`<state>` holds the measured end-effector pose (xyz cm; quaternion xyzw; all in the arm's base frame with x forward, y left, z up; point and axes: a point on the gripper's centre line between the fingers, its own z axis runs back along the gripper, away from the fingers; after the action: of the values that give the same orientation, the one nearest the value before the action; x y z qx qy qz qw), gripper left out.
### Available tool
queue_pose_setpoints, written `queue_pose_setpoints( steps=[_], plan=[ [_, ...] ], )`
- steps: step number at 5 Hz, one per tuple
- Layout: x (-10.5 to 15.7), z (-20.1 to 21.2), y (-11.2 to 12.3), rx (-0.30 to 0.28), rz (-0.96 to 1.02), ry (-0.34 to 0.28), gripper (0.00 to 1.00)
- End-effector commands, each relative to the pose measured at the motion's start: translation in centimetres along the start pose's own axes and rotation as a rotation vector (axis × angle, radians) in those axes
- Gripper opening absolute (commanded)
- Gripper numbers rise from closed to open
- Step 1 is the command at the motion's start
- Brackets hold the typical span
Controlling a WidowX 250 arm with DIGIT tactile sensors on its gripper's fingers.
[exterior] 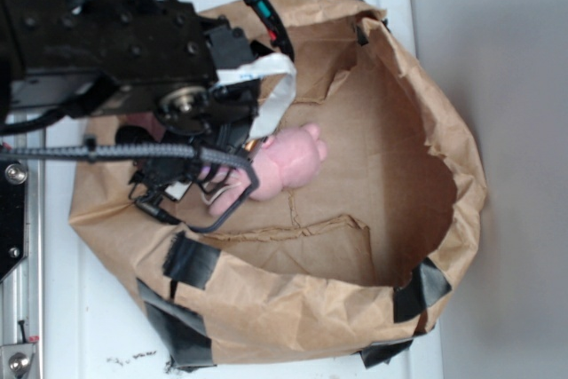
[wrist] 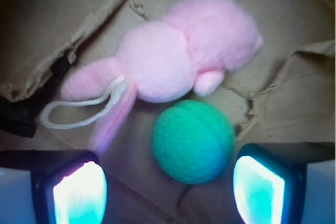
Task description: Grab the green ball.
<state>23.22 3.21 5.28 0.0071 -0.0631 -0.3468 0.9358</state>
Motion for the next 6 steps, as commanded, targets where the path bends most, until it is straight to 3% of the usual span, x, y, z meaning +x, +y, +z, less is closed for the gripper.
queue_pose_setpoints(
  steps=[1,5,6],
  plan=[
    [-1.5,-0.1,-3.6,0.066,-0.025,0.009,1.0],
    [-1.5,-0.1,-3.6,0.066,-0.025,0.009,1.0],
    [-0.3,-0.8,-1.8,0.112,-0.014,0.01,1.0]
  ],
)
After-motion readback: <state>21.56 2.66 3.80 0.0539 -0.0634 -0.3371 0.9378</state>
